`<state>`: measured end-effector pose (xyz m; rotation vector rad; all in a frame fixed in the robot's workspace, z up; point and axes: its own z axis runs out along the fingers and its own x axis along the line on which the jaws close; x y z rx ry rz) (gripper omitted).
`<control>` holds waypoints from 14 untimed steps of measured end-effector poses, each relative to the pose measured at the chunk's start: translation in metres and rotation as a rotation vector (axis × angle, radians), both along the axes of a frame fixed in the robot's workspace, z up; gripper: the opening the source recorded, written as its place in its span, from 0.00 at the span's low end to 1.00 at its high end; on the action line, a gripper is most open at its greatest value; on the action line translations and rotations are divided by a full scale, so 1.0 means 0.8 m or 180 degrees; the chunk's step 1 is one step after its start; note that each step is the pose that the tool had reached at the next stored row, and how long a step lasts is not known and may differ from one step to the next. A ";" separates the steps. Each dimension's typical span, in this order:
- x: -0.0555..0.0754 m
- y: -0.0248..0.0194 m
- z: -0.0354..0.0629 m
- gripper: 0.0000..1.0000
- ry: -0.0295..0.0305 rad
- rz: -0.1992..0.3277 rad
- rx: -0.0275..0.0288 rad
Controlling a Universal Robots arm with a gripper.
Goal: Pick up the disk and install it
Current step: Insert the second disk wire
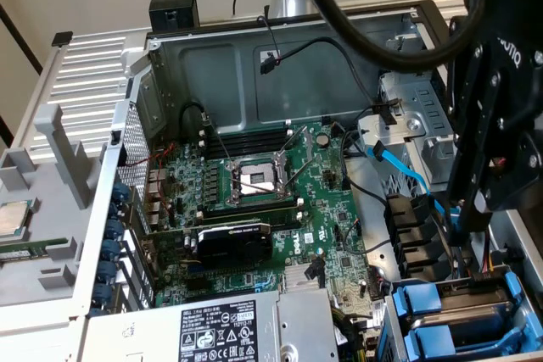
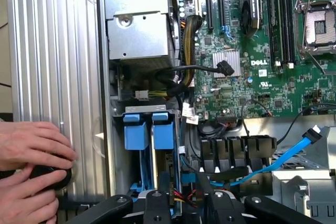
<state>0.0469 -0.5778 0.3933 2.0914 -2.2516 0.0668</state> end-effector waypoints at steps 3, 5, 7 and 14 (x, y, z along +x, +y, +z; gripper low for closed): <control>0.000 0.0003 -0.006 0.33 0.0009 -0.0008 -0.0005; 0.000 0.0003 -0.009 0.33 0.0021 -0.0010 -0.0006; 0.000 0.0003 -0.013 0.33 0.0040 -0.0014 -0.0006; 0.000 0.0003 -0.019 0.33 0.0120 -0.0029 -0.0006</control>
